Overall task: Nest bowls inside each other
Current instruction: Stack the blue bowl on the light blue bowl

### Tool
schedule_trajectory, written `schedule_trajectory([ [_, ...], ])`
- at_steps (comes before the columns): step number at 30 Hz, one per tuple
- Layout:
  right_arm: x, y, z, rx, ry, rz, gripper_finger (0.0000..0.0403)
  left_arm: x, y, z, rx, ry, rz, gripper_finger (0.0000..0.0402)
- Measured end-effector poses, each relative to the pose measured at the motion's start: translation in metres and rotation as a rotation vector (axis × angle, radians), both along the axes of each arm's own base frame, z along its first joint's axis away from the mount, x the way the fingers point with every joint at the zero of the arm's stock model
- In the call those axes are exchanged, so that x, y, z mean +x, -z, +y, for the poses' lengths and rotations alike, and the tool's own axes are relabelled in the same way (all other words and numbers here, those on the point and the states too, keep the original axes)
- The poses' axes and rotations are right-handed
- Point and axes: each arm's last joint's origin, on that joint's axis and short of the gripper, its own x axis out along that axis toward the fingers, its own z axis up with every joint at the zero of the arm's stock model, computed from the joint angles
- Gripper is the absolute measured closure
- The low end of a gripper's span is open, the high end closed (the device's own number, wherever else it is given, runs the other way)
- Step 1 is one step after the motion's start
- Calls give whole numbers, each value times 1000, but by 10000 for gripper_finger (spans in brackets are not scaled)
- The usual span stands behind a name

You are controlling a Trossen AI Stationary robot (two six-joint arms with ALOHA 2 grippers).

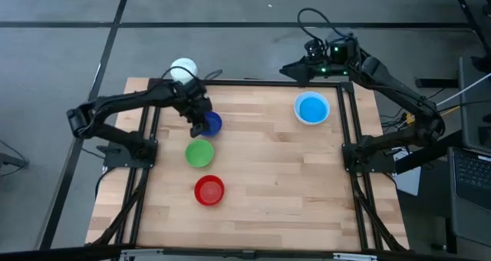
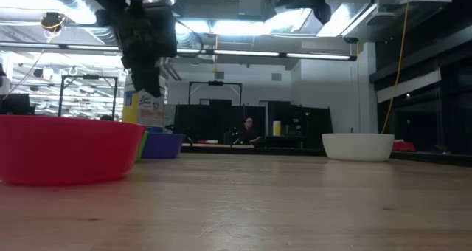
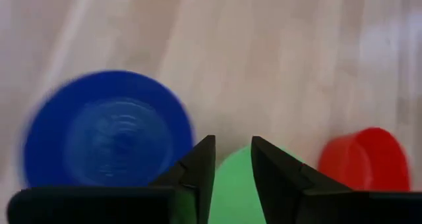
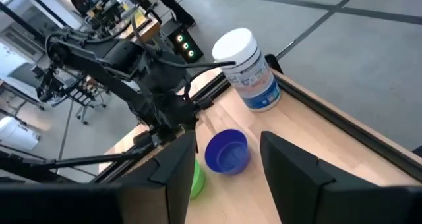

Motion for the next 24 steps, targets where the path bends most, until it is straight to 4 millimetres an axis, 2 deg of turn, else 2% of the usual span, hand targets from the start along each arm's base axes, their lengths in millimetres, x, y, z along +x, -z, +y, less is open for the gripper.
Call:
schedule_trajectory([
  [10,2,1,3,-24,-31,8,222,21,2,-18,-57,-28,47,277],
  [24,3,-1,4,-24,-67,-9,225,35,29,-15,-50,-43,166,241],
])
